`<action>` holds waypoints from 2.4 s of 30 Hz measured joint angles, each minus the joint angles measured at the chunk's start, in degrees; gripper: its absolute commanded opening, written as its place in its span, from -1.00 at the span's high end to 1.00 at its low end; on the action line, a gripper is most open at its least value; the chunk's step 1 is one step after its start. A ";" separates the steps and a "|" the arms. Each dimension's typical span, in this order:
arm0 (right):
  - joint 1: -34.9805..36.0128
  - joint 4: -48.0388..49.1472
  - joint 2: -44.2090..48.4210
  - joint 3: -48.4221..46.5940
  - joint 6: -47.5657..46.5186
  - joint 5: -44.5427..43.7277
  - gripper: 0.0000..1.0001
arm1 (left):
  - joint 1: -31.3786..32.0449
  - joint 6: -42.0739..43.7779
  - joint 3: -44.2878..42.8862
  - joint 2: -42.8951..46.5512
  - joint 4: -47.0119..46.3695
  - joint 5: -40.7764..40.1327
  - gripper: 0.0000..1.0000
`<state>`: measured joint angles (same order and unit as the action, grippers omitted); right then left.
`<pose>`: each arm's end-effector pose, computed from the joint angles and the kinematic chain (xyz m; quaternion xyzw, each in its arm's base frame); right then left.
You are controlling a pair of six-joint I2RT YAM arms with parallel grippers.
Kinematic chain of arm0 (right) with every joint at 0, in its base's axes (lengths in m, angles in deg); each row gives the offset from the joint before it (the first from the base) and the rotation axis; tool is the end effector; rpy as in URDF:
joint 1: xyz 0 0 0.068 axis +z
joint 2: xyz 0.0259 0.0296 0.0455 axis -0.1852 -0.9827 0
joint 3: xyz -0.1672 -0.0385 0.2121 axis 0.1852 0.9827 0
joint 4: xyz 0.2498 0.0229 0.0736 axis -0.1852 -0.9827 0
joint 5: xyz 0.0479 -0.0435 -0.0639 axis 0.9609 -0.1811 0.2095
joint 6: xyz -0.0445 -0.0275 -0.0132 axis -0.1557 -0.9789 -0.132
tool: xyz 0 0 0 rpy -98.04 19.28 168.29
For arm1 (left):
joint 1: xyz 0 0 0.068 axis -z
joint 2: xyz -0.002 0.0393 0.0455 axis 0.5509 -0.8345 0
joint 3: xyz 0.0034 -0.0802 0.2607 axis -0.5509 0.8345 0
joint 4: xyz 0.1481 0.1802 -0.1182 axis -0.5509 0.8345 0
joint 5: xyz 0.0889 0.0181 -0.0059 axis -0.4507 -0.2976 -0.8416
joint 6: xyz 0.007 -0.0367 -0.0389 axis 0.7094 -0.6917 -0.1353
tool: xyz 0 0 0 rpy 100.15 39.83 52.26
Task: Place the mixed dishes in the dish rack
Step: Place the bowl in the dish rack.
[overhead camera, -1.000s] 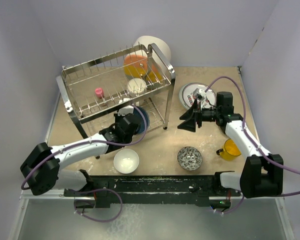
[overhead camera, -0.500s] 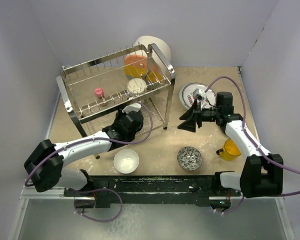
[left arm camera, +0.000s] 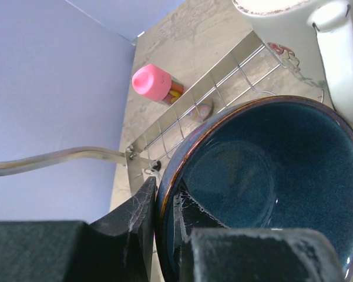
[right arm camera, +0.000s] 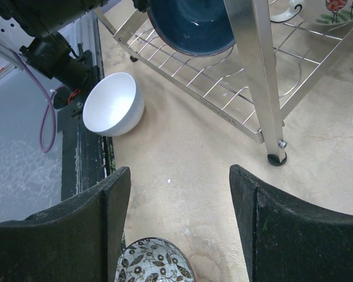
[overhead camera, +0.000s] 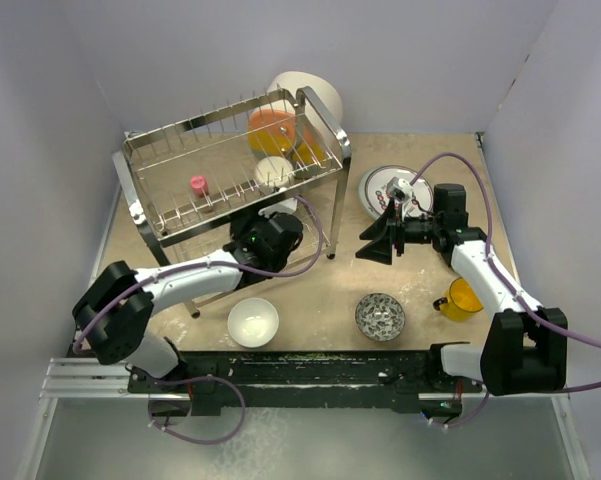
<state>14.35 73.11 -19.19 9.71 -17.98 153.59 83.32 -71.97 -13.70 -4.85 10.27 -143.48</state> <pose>0.2564 0.0502 0.2659 -0.3628 0.6761 0.4897 0.4141 0.2260 -0.2170 0.2452 0.1359 0.7659 0.3299 0.5348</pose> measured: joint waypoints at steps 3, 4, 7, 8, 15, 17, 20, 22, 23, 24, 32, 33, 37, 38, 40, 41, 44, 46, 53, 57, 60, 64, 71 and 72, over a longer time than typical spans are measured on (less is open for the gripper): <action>0.00 -0.20 -0.04 0.00 -0.02 0.00 -0.41 | 0.00 0.92 -0.92 -1.81 1.07 -1.40 1.00; 0.00 -0.35 -0.04 0.00 -0.02 0.00 -0.41 | 0.00 1.09 -1.25 -2.43 1.46 -1.86 1.00; 0.00 -0.63 -0.04 0.00 -0.02 0.00 -0.41 | 0.00 1.49 -2.64 -4.15 2.86 -3.13 1.00; 0.00 -0.74 -0.04 0.00 -0.02 0.00 -0.41 | 0.00 1.57 -3.21 -4.72 3.45 -3.48 1.00; 0.00 -1.01 -0.04 0.00 -0.02 0.00 -0.41 | 0.00 1.51 -6.08 -6.49 7.28 -5.55 1.00; 0.00 -1.05 -0.04 0.00 -0.02 -0.02 -0.41 | 0.00 1.29 -6.88 -7.04 8.96 -6.01 1.00; 0.00 -1.22 -0.04 0.00 -0.04 -0.04 -0.41 | 0.00 -0.04 -8.74 -8.74 12.57 -6.67 1.00; 0.00 -1.25 -0.04 0.00 -0.07 -0.04 -0.41 | -0.02 -1.60 -10.56 -10.47 16.02 -7.58 1.00; 0.00 -1.27 -0.04 0.00 -0.07 -0.04 -0.41 | -0.07 -3.10 -11.82 -11.41 18.40 -8.11 1.00; 0.00 -1.33 -0.04 0.00 -0.09 -0.04 -0.41 | -0.13 -6.25 -13.99 -12.79 22.32 -8.83 1.00; 0.00 -1.68 -0.04 0.00 -0.39 -0.04 -0.41 | -1.40 -49.37 -32.04 -29.07 69.59 -16.57 1.00; 0.00 -1.70 -0.04 -0.02 -0.42 -0.04 -0.42 | -1.44 -52.43 -32.30 -29.77 72.67 -17.46 1.00; 0.00 -1.88 -0.04 -0.09 -0.46 -0.04 -0.42 | -1.44 -60.28 -32.57 -30.73 79.45 -18.84 1.00; 0.00 -1.95 -0.07 -0.09 -0.46 -0.04 -0.42 | -1.46 -61.55 -32.59 -30.75 80.48 -18.80 0.99; 0.00 -2.01 -0.11 -0.09 -0.46 -0.04 -0.41 | -1.51 -63.14 -32.59 -30.73 82.16 -18.78 0.90; 0.00 -2.03 -0.15 -0.09 -0.46 -0.02 -0.41 | -1.53 -63.73 -32.59 -30.73 82.64 -18.75 0.87; 0.00 -2.05 -0.28 -0.09 -0.46 -0.02 -0.42 | -1.55 -65.02 -32.57 -30.73 83.80 -18.71 0.80; 0.00 -2.05 -0.33 -0.09 -0.46 -0.04 -0.41 | -1.55 -65.59 -32.37 -30.73 84.17 -18.73 0.74; 0.00 -2.05 -0.35 -0.09 -0.46 -0.02 -0.42 | -1.55 -66.20 -31.32 -30.73 85.37 -19.37 0.55; 0.00 -2.05 -0.35 -0.09 -0.46 -0.02 -0.42 | -1.53 -66.14 -31.30 -30.73 86.03 -18.88 0.45; 0.00 -2.05 -0.35 -0.09 -0.46 -0.02 -0.42 | -1.46 -66.12 -31.30 -30.93 86.47 -18.71 0.42; 0.00 -2.08 -0.37 -0.09 -0.46 -0.02 -0.42 | -0.76 -66.07 -31.30 -32.41 86.53 -18.51 0.50; 0.00 -2.10 -0.48 -0.11 -0.46 -0.02 -0.42 | 0.59 -66.29 -31.32 -33.09 86.75 -17.55 0.46; 0.00 -2.12 -0.48 -0.11 -0.46 -0.02 -0.41 | 0.83 -66.51 -31.34 -33.09 86.71 -17.35 0.45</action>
<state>14.35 70.99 -19.67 9.60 -18.44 153.57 84.15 -138.48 -45.04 -37.94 96.98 -160.83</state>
